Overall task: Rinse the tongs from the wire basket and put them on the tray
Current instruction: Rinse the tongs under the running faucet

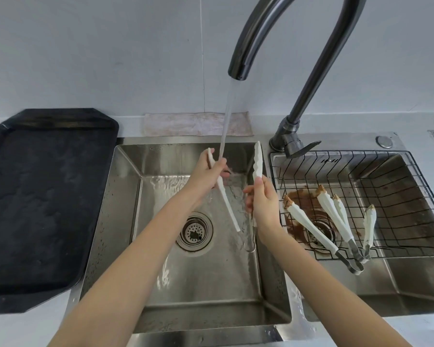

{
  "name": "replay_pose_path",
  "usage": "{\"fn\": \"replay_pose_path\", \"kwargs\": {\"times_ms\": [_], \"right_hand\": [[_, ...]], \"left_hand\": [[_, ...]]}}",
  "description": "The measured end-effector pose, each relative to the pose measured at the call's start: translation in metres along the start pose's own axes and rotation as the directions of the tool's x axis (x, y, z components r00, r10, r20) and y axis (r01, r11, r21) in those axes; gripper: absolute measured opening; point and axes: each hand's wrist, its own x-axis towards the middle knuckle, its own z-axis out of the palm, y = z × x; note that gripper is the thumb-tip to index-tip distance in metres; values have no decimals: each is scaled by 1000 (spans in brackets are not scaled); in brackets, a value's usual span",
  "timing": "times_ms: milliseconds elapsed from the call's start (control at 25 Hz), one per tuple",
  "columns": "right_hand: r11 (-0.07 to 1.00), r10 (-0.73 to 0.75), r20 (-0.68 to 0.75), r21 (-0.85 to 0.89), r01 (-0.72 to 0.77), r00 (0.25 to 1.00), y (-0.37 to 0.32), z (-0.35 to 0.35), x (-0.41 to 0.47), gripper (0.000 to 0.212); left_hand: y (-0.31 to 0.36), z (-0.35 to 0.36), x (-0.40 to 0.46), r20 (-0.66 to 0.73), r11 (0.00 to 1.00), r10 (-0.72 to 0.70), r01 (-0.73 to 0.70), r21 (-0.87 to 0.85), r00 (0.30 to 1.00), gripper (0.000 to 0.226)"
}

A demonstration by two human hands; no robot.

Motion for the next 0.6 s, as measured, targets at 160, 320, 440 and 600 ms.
{"fn": "replay_pose_path", "kwargs": {"times_ms": [160, 320, 440, 600], "right_hand": [[994, -101, 84, -31, 103, 991, -9, 2, -2, 22], [955, -173, 244, -197, 223, 954, -25, 15, 3, 21], [939, -172, 306, -235, 250, 936, -35, 33, 10, 29], [906, -226, 294, -287, 311, 929, -55, 50, 18, 40]], "left_hand": [[-6, -8, 3, -77, 999, -40, 43, 30, 996, 39], [-20, -21, 1, -129, 997, -73, 73, -2, 989, 31], [-28, -34, -2, -172, 990, -109, 93, -102, 979, 28], [-31, -48, -3, -166, 981, -161, 139, -135, 973, 16]]}}
